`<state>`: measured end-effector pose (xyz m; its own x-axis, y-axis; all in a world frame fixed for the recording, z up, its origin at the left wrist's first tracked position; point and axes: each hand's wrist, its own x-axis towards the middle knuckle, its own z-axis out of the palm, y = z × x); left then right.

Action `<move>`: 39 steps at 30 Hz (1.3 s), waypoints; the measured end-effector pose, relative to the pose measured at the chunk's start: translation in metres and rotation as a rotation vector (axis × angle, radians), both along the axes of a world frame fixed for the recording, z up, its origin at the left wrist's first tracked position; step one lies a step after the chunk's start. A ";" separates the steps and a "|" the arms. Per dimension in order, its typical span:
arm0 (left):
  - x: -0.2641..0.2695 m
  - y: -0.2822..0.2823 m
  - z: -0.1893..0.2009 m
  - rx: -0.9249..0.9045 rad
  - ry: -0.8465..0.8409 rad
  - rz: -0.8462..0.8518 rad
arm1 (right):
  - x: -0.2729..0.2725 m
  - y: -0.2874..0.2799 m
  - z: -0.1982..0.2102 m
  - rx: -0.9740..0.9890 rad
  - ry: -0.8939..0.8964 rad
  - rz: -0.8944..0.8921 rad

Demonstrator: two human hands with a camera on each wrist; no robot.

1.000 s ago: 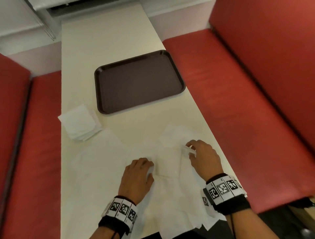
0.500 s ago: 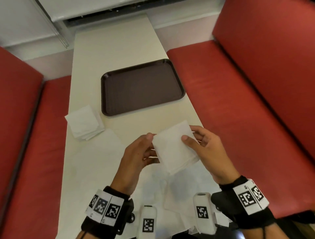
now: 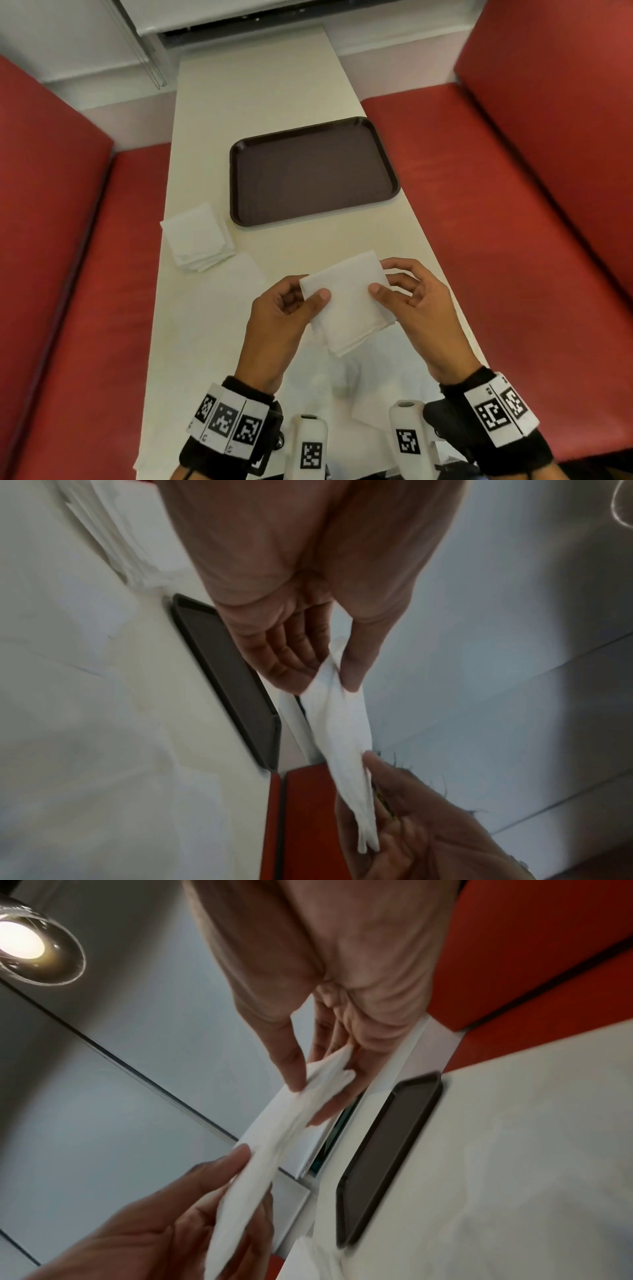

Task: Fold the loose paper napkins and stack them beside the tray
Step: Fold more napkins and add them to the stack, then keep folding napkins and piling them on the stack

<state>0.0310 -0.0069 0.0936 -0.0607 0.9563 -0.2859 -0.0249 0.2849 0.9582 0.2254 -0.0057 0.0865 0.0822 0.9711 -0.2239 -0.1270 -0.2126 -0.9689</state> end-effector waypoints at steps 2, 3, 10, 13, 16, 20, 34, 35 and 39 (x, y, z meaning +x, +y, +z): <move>-0.019 0.003 -0.003 -0.002 0.014 0.038 | -0.021 0.009 -0.003 -0.007 0.007 0.031; -0.031 0.006 -0.005 -0.007 0.027 0.059 | -0.033 0.014 -0.006 -0.012 0.003 0.051; -0.137 0.048 -0.023 0.006 0.316 0.130 | -0.142 0.066 -0.028 -0.041 -0.048 0.106; -0.183 0.081 -0.029 0.080 0.507 0.185 | -0.192 0.098 -0.036 -0.012 -0.072 0.110; -0.216 0.113 -0.032 0.086 0.559 0.223 | -0.231 0.127 -0.045 0.046 -0.165 0.077; -0.237 0.147 -0.044 0.086 0.584 0.259 | -0.263 0.156 -0.059 0.032 -0.189 -0.003; -0.257 0.198 -0.086 0.176 1.017 0.058 | -0.284 0.216 -0.100 -0.052 -0.303 -0.003; -0.258 0.199 -0.090 0.198 1.025 0.019 | -0.285 0.217 -0.102 -0.058 -0.305 0.000; -0.262 0.200 -0.108 0.262 1.078 -0.124 | -0.285 0.222 -0.107 -0.070 -0.341 0.028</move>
